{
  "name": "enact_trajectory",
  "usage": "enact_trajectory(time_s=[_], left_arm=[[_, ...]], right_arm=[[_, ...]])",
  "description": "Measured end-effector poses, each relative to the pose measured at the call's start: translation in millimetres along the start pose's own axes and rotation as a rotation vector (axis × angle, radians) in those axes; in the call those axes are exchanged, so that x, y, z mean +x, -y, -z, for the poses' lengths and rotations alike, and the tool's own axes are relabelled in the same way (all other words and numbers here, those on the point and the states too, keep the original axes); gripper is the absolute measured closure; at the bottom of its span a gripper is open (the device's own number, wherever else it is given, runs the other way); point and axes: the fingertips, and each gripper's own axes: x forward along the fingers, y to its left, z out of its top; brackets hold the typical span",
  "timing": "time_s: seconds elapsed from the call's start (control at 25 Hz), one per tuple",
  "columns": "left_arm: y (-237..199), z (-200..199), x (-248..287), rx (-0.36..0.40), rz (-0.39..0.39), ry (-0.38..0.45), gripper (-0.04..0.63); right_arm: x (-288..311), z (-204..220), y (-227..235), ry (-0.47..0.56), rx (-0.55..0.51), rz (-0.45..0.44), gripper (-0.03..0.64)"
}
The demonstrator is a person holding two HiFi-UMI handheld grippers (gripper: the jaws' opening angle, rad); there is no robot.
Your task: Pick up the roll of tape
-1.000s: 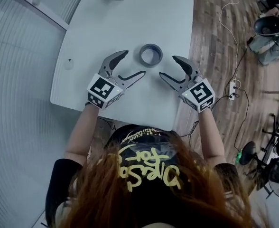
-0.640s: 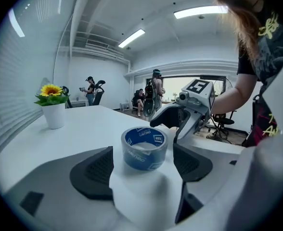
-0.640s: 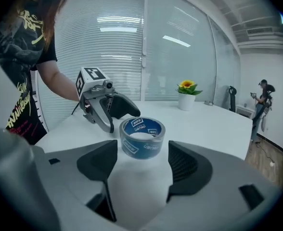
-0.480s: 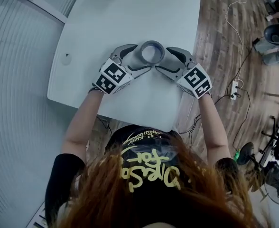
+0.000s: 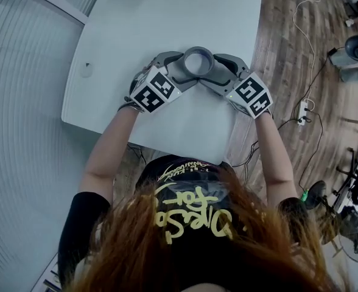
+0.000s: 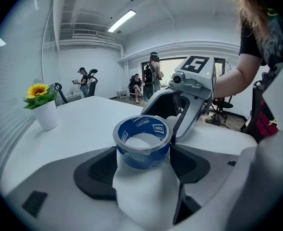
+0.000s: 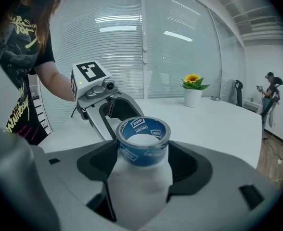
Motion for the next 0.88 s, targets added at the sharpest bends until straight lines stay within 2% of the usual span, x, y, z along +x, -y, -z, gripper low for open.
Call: enact_trajectory(time_s=[0.52,0.68,0.88], left_arm=[[-3.4,-0.6,1.8,0.011,-0.023,0.000,0.262],[-3.9,-4.5,-2.0,0.041,-0.036,-0.001,0.264],[-3.2,-12.4,-11.6,0.042,-0.045,0.030,0.265]], right_arm=[[3.9,0.7,2.5,-0.015,0.008,0.032,0.305],[2.7,-1.4,1.7,-0.013,0.004,0.037,0.305],[-3.6,-13.2,-0.8,0.010,-0.004,0.036,0.305]])
